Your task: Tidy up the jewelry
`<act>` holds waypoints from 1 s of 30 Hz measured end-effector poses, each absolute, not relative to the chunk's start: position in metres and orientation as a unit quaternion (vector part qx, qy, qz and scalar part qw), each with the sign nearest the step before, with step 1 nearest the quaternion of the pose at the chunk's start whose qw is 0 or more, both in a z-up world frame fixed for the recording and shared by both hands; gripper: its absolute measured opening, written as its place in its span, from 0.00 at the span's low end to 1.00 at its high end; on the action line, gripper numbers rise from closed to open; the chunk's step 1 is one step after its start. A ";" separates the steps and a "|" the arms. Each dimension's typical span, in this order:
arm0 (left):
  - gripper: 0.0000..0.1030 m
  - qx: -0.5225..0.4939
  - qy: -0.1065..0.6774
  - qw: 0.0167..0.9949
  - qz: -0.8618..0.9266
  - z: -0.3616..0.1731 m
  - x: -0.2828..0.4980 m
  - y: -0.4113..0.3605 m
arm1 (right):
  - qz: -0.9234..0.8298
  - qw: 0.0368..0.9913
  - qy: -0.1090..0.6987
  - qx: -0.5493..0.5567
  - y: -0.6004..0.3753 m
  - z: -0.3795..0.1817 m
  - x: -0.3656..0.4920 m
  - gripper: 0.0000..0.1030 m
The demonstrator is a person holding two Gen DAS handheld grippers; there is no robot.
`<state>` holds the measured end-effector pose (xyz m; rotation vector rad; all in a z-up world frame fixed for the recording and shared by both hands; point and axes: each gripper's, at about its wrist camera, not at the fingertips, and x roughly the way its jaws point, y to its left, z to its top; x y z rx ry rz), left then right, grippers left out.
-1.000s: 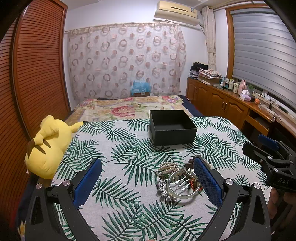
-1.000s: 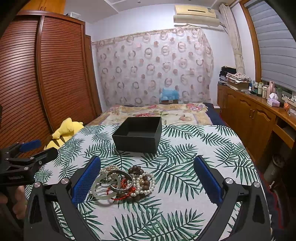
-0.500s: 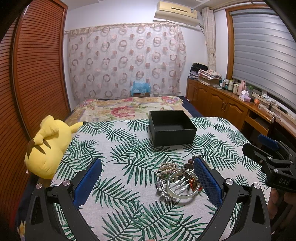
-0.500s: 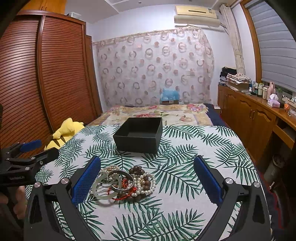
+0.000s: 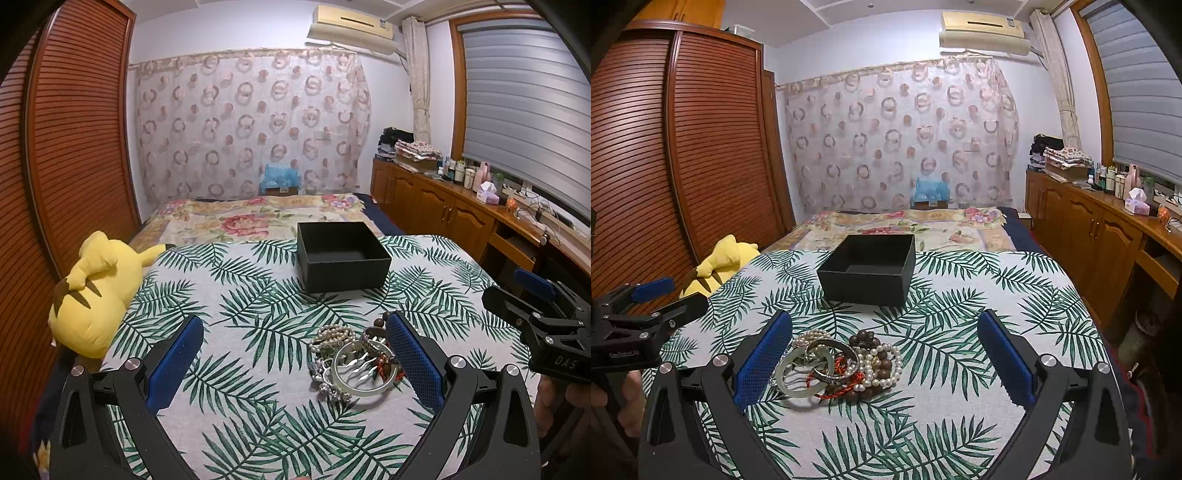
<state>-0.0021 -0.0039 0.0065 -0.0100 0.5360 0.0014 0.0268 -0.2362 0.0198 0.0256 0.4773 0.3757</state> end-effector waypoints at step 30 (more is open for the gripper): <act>0.93 -0.008 0.272 0.962 -0.002 -0.006 -0.006 -0.015 | 0.185 0.954 0.237 0.011 -0.236 0.029 0.021 0.98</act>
